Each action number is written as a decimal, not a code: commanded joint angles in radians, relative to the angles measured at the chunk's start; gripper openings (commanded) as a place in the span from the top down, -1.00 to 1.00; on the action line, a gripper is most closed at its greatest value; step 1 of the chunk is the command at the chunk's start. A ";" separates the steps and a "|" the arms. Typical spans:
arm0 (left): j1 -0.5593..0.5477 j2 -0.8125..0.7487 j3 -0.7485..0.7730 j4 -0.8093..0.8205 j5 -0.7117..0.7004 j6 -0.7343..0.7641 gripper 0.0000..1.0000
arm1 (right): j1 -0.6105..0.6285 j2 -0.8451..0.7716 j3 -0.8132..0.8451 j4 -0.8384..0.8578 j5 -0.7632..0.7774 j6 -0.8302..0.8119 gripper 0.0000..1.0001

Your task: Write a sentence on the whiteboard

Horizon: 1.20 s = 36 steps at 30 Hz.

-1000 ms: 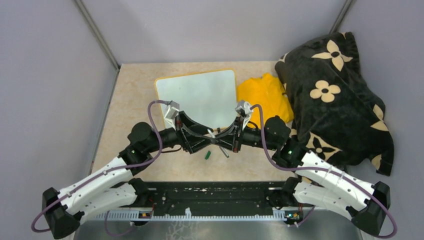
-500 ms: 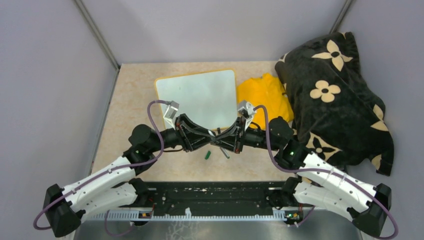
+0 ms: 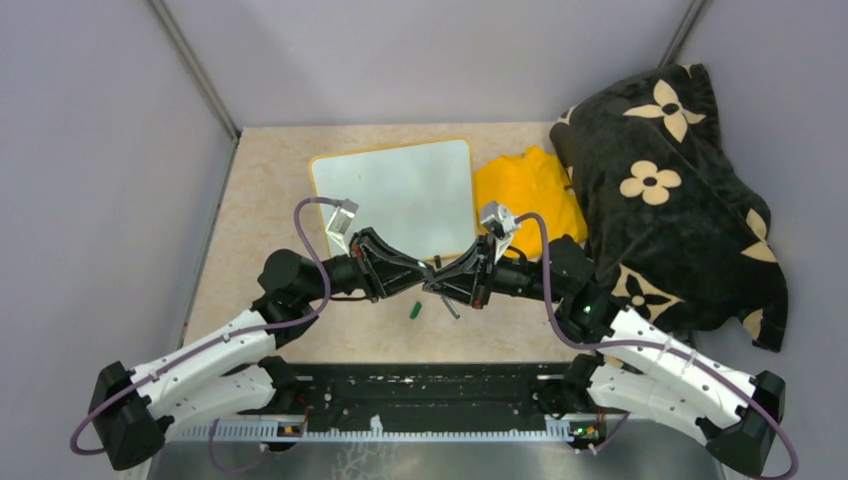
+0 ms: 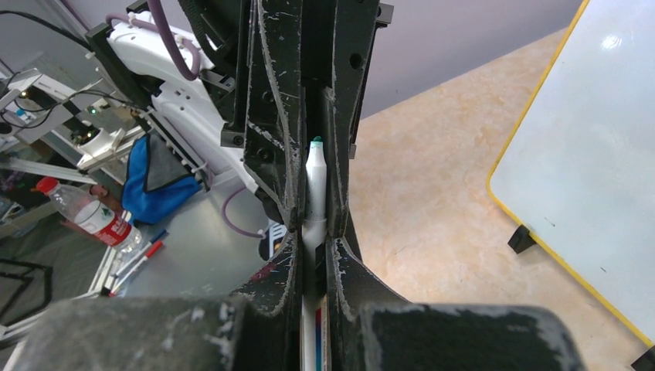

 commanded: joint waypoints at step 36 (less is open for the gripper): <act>-0.005 -0.136 -0.136 0.114 -0.341 -0.135 1.00 | 0.002 0.002 -0.110 0.310 0.142 0.266 0.39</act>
